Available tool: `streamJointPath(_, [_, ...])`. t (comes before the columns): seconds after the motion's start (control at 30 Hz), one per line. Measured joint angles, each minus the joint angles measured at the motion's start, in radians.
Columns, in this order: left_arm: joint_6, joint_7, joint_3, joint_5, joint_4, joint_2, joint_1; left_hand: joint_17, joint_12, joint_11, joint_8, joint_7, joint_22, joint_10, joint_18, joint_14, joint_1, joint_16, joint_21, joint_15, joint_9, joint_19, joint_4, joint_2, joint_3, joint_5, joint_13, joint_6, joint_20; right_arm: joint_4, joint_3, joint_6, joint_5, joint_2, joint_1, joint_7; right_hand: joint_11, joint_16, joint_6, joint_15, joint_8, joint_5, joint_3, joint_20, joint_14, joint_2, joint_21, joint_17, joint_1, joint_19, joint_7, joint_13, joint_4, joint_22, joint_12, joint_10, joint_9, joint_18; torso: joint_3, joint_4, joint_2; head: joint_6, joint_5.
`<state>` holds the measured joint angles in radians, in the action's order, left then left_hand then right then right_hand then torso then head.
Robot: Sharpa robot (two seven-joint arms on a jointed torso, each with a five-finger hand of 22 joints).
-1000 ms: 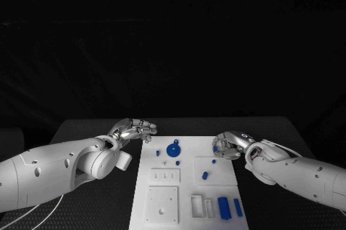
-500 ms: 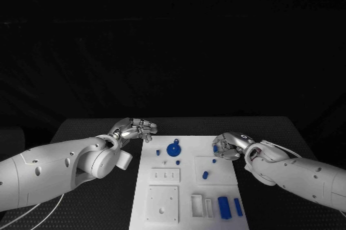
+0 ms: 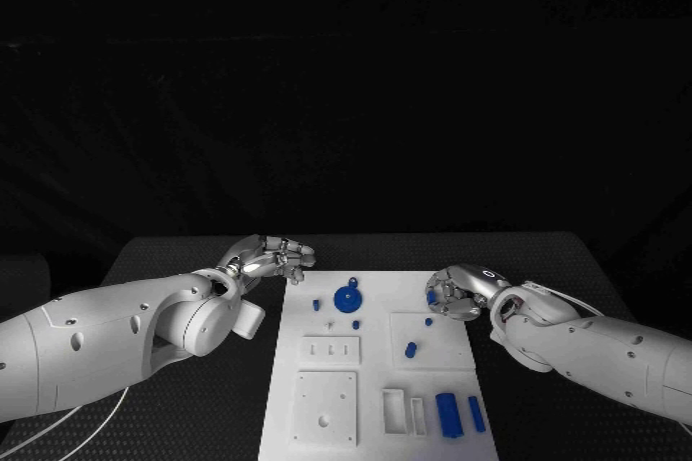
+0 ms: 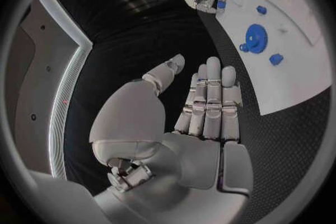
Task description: Assemble the parts on the task board
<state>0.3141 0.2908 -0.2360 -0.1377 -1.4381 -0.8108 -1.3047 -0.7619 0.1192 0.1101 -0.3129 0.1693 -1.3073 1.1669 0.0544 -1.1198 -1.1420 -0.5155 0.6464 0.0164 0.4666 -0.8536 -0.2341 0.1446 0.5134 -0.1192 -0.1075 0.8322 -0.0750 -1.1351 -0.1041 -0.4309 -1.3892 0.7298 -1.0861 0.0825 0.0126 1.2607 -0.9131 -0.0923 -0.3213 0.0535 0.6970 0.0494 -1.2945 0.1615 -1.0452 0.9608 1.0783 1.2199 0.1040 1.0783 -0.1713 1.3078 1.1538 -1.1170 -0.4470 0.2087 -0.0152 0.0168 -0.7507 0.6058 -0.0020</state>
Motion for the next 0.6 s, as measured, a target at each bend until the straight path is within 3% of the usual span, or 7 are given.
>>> streamJointPath(0.23, [0.000, 0.000, 0.000, 0.000, 0.000, 0.000, 0.000, -0.001, 0.000, 0.000, 0.000, 0.000, -0.001, 0.000, 0.000, 0.000, 0.000, 0.000, 0.002, 0.000, 0.000, 0.004, 0.000, 0.000, 0.000, 0.000, 0.000, 0.000, -0.003, 0.000, 0.000, -0.002, -0.001, -0.001, 0.000, 0.000, 0.000, 0.000, 0.000, -0.004, -0.008, 0.000, 0.008, -0.001, -0.004, -0.022, 0.000, 0.001, -0.001, -0.002, 0.000, -0.002, -0.008, 0.000, 0.000, 0.000, -0.004, 0.000, 0.0001, 0.0001, 0.000, 0.001, 0.000])
streamJointPath(0.6, [0.000, 0.000, 0.000, 0.000, 0.000, -0.001, 0.000, -0.001, 0.000, 0.000, 0.000, 0.000, -0.001, 0.000, 0.000, 0.000, 0.000, 0.000, 0.004, 0.000, 0.000, 0.005, 0.002, 0.000, 0.002, 0.000, -0.001, 0.000, -0.002, -0.006, -0.001, -0.012, -0.004, -0.001, 0.002, -0.002, -0.022, 0.000, -0.008, -0.027, -0.044, 0.000, 0.027, 0.000, -0.004, -0.045, -0.006, 0.004, -0.008, -0.003, -0.008, -0.006, -0.028, 0.000, 0.000, -0.014, -0.020, 0.000, 0.0007, 0.0001, 0.000, 0.003, -0.002])
